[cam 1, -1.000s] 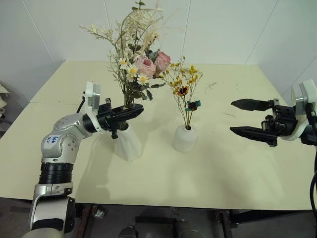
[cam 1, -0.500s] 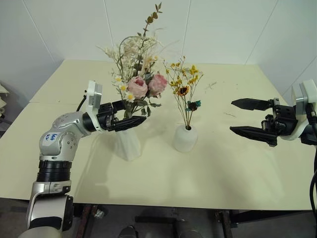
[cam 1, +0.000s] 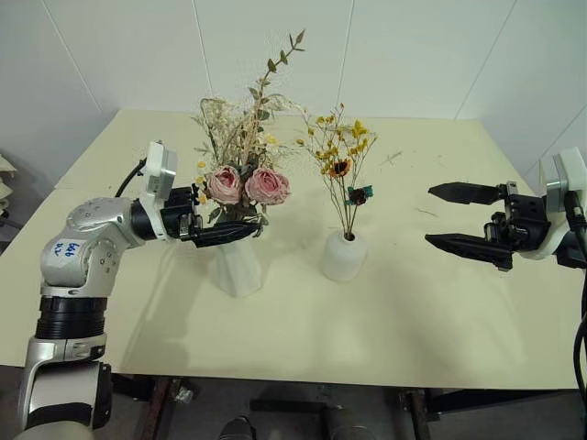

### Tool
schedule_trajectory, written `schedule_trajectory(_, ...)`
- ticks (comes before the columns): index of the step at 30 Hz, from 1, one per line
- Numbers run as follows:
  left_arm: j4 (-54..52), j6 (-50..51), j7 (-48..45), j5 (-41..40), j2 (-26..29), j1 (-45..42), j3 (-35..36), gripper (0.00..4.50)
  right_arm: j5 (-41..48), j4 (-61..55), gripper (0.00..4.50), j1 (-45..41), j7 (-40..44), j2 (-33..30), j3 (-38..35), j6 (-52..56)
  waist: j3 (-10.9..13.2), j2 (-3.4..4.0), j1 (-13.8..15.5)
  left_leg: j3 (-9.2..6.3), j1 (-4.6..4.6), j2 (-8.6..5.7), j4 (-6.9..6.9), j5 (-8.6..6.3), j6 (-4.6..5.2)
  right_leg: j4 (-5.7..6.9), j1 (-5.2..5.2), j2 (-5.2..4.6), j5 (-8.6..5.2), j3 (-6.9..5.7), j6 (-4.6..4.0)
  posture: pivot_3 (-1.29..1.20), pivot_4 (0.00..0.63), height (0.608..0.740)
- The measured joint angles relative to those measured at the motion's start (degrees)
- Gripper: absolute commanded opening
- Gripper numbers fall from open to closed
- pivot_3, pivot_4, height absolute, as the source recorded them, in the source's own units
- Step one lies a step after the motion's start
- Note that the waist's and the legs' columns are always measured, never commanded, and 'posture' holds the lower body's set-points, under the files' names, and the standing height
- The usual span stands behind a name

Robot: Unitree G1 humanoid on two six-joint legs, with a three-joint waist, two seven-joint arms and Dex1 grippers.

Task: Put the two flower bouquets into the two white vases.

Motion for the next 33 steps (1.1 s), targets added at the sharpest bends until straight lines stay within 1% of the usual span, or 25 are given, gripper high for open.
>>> schedule_trajectory(6, 1.70, -2.01, -0.17, 4.26, 3.03, -0.55, -0.94, 4.48, -0.50, 0.39, 4.50, 0.01, 0.46, 0.00, 0.60, -0.31, 0.00, 0.01, 0.01, 0.01, 0.00, 0.00, -0.01, 0.00, 0.00, 0.00, -0.01, 0.00, -0.01, 0.00, -0.01, 0.00, 0.150, 0.740)
schedule_trajectory(11, 4.13, -4.63, -2.88, 6.15, 5.39, -1.24, -1.56, 4.48, -1.30, 0.52, 4.50, 0.01, 0.65, 0.00, 0.62, -0.97, 0.01, 0.01, 0.01, 0.00, -0.02, 0.01, -0.04, 0.00, 0.00, -0.01, -0.04, 0.00, -0.02, -0.01, -0.03, 0.00, 0.150, 0.740)
schedule_trajectory(14, 5.21, -8.10, -6.01, 6.06, 6.81, -1.20, -0.51, 4.48, -1.43, 0.65, 4.50, 0.01, 0.82, 0.00, 0.62, -1.01, 0.01, 0.02, -0.05, 0.01, -0.04, 0.02, -0.08, 0.00, 0.00, -0.01, -0.08, 0.00, -0.03, -0.01, -0.05, 0.00, 0.150, 0.740)
schedule_trajectory(16, 5.83, -9.56, -7.79, 5.70, 8.40, -0.44, 1.38, 4.48, -1.48, 0.79, 4.50, 0.03, 1.10, -0.01, 0.62, -1.04, 0.01, 0.02, -0.17, 0.01, -0.04, 0.04, -0.14, 0.00, 0.00, 0.00, -0.12, 0.01, -0.05, -0.02, -0.08, 0.00, 0.150, 0.740)
schedule_trajectory(21, 6.35, -10.62, -11.75, 2.98, 12.77, 4.07, 8.84, 4.48, -1.76, 1.67, 4.50, 0.32, 1.59, -0.24, 0.60, -0.98, 0.02, 0.04, -0.18, 0.03, -0.04, 0.07, -0.28, 0.00, 0.00, 0.01, -0.18, 0.01, -0.10, -0.04, -0.12, 0.00, 0.150, 0.740)
schedule_trajectory(24, 6.42, -10.46, -13.29, 1.18, 13.35, 5.68, 10.97, 4.48, -2.15, 2.60, 4.50, 0.31, 2.22, -0.97, 0.60, -1.00, 0.03, 0.05, 0.07, 0.03, -0.04, 0.07, -0.27, 0.00, 0.01, 0.01, -0.16, 0.00, -0.11, -0.05, -0.13, 0.00, 0.150, 0.740)
schedule_trajectory(27, 8.72, -10.55, -14.80, -0.21, 13.37, 7.05, 13.17, 4.48, -2.30, 3.52, 4.50, 0.05, 2.45, -1.49, 0.60, -0.99, 0.03, 0.05, 0.03, 0.03, -0.03, 0.07, -0.27, 0.00, 0.01, 0.02, -0.16, 0.01, -0.11, -0.07, -0.13, 0.00, 0.150, 0.740)
schedule_trajectory(33, 17.32, -12.25, -17.85, -0.96, 14.06, 9.72, 16.70, 4.48, -2.70, 4.78, 4.50, -0.35, 3.11, -2.31, 0.59, -1.07, 0.06, 0.11, -0.35, 0.05, 0.01, 0.10, -0.34, -0.01, 0.01, 0.05, -0.20, 0.02, -0.15, -0.07, -0.20, 0.00, 0.150, 0.740)
